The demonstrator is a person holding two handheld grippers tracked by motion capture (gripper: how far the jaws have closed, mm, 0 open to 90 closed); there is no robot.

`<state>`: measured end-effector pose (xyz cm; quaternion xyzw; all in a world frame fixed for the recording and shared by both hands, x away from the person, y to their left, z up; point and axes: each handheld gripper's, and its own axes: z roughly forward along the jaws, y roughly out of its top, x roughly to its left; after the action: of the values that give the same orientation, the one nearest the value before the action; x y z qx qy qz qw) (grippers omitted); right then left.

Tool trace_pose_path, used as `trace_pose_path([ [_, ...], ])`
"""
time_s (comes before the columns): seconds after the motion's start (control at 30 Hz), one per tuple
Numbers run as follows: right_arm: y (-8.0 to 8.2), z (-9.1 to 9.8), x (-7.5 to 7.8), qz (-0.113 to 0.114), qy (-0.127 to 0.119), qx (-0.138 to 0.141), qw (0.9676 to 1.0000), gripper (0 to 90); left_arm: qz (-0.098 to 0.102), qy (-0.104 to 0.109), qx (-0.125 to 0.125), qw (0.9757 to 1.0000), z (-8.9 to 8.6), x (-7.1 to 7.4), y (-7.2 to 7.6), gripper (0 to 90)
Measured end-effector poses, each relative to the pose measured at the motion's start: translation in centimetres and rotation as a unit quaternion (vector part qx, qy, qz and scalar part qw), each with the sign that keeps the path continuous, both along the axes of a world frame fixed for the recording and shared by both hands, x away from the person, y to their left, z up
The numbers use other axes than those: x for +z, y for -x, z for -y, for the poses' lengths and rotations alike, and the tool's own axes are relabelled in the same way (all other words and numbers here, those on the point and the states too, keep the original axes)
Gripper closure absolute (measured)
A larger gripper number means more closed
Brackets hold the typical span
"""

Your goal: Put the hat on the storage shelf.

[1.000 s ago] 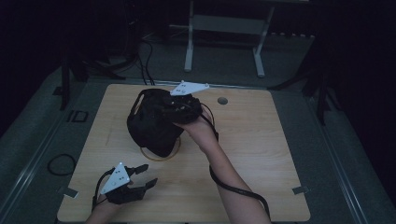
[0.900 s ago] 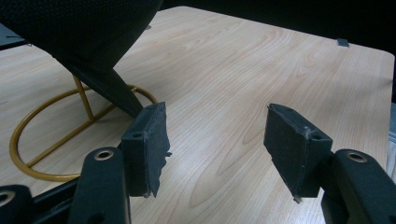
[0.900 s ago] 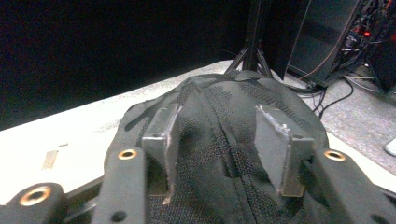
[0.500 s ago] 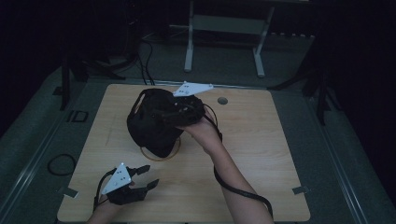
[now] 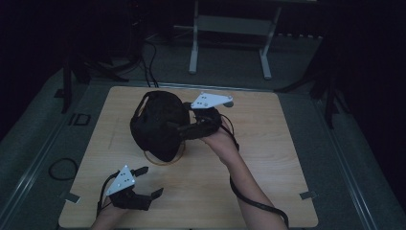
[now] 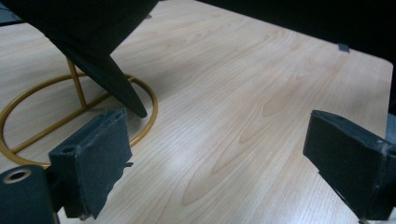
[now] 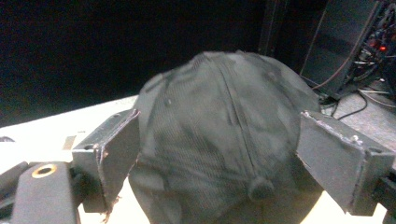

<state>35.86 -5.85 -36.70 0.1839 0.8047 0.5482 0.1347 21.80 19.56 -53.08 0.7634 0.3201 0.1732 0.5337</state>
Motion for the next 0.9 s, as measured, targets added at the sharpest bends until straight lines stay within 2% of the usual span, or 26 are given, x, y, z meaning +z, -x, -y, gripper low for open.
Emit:
trace_pose_path([
  [0.27,0.9,1.9,-1.2,0.007,0.011,-0.009,0.9999,13.9,0.004,0.006,0.006,1.0000,-0.1,0.0,0.1,6.0],
  [0.47,1.6,3.4,-2.3,0.006,0.007,-0.008,0.9999,14.0,0.008,0.005,0.009,0.9999,-0.1,0.0,0.2,5.8],
  [0.53,2.0,4.0,-3.0,0.003,0.007,-0.009,0.9999,14.1,0.008,0.009,0.006,0.9999,-0.2,0.0,0.2,5.7],
  [0.77,3.1,5.9,-5.2,-0.001,0.011,-0.001,0.9999,14.3,0.009,0.004,0.007,0.9999,-0.1,-0.3,0.1,4.2],
  [0.9,3.7,7.1,-6.5,-0.005,0.014,-0.006,0.9999,14.5,0.007,0.002,0.003,1.0000,-0.1,-0.5,0.0,4.2],
])
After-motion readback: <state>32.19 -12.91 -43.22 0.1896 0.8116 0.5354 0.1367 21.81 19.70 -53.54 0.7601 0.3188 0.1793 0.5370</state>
